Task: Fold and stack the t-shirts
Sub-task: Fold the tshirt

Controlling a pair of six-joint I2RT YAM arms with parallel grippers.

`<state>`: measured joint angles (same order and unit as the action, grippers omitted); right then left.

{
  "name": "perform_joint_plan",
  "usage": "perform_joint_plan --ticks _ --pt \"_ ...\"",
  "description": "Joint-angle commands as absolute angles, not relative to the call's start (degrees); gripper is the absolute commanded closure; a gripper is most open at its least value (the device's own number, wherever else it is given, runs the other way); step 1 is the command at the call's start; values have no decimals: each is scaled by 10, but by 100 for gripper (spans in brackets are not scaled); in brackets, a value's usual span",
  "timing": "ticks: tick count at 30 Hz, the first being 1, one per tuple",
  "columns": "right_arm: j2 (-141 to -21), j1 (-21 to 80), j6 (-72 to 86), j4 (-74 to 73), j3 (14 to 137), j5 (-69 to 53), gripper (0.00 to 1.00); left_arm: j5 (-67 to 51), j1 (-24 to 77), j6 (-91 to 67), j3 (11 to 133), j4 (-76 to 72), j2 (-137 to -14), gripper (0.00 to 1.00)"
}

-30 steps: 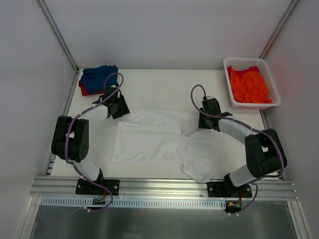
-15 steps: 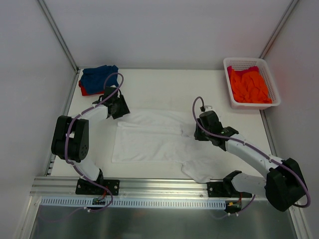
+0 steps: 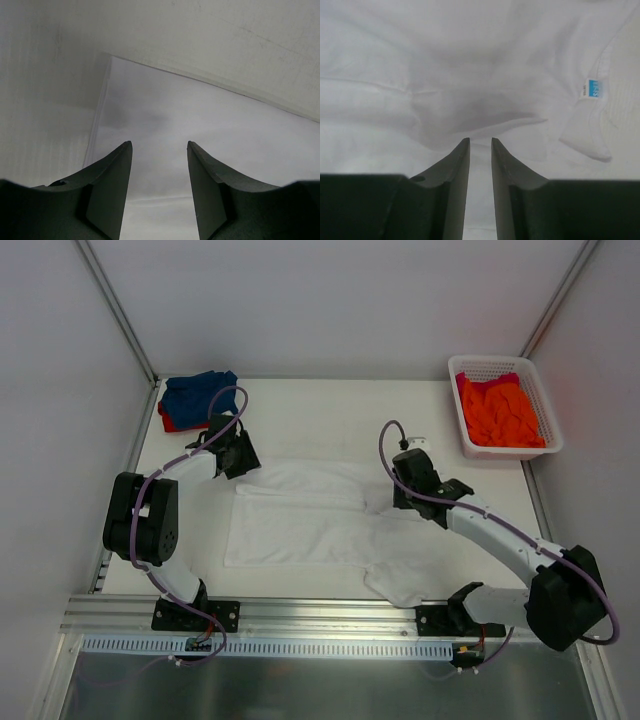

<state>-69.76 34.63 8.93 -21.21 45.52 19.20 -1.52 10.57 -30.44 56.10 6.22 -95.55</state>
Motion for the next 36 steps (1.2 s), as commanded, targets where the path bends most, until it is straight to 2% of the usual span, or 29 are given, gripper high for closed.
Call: perform_joint_plan --ticks 1,11,23,36 --pt "-738 314 43 -200 504 221 73 -25 112 -295 585 52 -941 52" --pt "-820 234 27 -142 494 178 74 -29 112 -297 585 48 -950 52" --pt "-882 221 32 -83 476 138 75 -32 112 -295 582 45 -951 52" --pt "-760 257 87 -122 401 133 75 -33 112 -296 585 46 -953 52"
